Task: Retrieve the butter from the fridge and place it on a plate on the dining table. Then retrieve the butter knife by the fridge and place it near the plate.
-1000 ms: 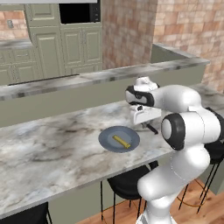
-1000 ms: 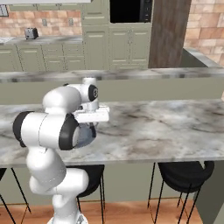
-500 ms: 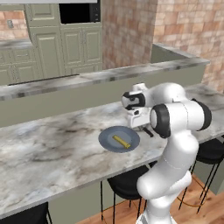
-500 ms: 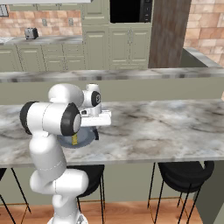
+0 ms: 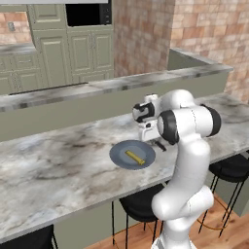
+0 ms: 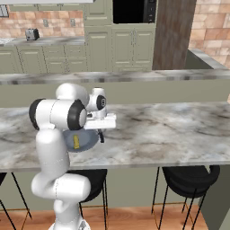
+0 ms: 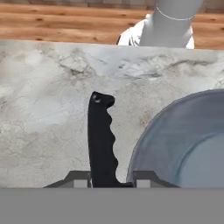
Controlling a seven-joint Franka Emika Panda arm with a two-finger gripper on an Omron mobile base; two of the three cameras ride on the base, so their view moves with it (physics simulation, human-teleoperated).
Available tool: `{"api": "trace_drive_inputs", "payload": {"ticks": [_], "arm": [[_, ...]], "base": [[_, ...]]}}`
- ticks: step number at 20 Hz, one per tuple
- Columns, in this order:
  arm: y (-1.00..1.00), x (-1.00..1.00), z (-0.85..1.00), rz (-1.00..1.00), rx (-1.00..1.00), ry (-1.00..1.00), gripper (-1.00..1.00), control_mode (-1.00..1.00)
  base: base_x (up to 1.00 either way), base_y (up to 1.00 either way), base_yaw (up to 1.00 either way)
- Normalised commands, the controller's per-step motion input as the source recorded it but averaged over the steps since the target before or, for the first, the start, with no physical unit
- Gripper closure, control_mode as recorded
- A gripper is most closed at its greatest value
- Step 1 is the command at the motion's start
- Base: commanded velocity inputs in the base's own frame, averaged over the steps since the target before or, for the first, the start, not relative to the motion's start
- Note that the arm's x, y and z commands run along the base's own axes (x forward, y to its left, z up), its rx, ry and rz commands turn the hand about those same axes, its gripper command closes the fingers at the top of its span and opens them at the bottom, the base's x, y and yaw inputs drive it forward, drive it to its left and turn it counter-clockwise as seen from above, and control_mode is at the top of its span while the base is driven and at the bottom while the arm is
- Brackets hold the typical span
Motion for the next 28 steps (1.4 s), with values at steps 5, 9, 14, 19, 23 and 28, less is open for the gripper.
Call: {"api": "trace_drive_inputs", "payload": {"ticks": [5, 9, 14, 19, 23, 28], "arm": [[0.00, 0.25, -0.35, 0.00, 0.00, -0.01, 1.00, -1.00], [0.00, 0.33, -0.09, 0.00, 0.00, -0.02, 1.00, -1.00], [0.00, 0.38, -0.09, -0.01, 0.00, -0.01, 1.00, -1.00], [0.00, 0.35, -0.11, -0.01, 0.00, 0.00, -1.00, -1.00], [0.00, 0.11, 0.17, -0.04, 0.00, 0.00, -1.00, -1.00], [-0.02, -0.23, 0.96, -0.08, 0.00, 0.01, -1.00, -1.00]], "base": [[0.00, 0.00, 0.00], [0.00, 0.00, 0.00], [0.00, 0.00, 0.00], [0.00, 0.00, 0.00], [0.00, 0.00, 0.00], [0.00, 0.00, 0.00]]}}
